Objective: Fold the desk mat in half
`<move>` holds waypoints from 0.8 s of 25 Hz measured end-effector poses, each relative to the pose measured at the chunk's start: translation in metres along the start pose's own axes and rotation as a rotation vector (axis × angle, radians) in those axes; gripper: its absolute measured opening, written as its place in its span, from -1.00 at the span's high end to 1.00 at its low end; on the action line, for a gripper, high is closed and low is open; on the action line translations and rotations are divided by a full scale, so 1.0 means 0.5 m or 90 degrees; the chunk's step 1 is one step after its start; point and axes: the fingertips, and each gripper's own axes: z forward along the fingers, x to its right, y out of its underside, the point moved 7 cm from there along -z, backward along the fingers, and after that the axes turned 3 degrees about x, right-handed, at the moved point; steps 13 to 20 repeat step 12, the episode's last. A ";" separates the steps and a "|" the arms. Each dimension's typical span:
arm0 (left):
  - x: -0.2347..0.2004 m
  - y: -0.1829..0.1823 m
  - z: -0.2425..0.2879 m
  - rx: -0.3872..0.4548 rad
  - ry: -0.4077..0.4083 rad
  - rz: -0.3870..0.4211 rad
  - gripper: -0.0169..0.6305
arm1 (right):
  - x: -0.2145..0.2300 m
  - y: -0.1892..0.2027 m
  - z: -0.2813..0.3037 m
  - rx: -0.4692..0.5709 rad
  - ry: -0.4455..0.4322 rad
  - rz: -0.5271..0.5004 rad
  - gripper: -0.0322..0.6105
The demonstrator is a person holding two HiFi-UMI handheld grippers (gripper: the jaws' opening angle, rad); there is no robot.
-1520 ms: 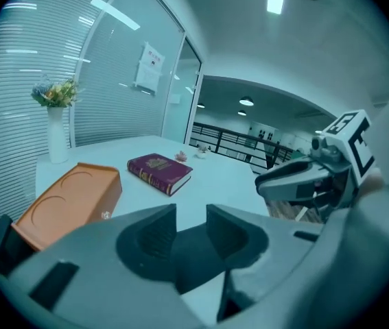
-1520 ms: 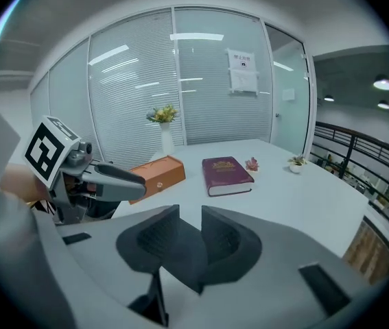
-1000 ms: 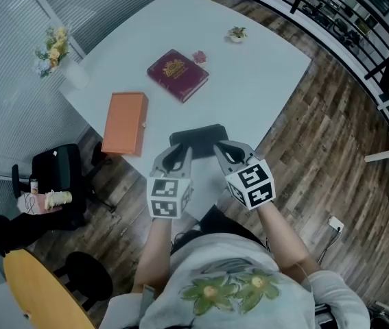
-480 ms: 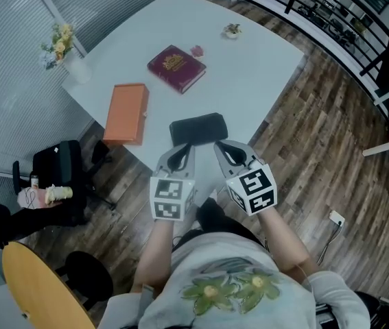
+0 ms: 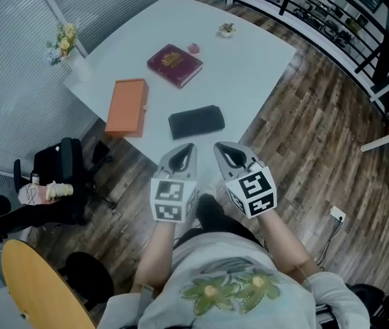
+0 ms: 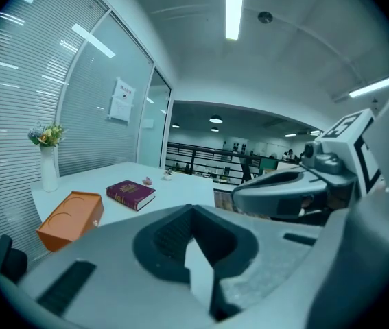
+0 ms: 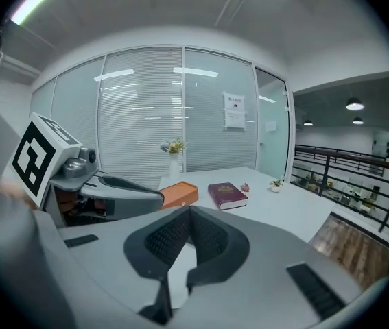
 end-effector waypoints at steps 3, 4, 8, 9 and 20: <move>0.014 0.004 -0.022 0.001 0.003 -0.001 0.93 | -0.015 0.003 -0.021 0.004 0.003 -0.001 0.85; 0.016 0.007 -0.028 0.002 0.002 -0.002 0.94 | -0.020 0.005 -0.026 0.005 0.004 -0.002 0.85; 0.026 0.018 -0.057 0.006 -0.001 -0.006 0.93 | -0.039 0.014 -0.050 0.005 0.008 -0.001 0.85; 0.029 0.020 -0.064 0.007 -0.001 -0.006 0.93 | -0.044 0.016 -0.055 0.005 0.008 -0.001 0.85; 0.037 0.025 -0.085 0.007 -0.001 -0.010 0.94 | -0.060 0.021 -0.069 0.005 0.009 0.000 0.85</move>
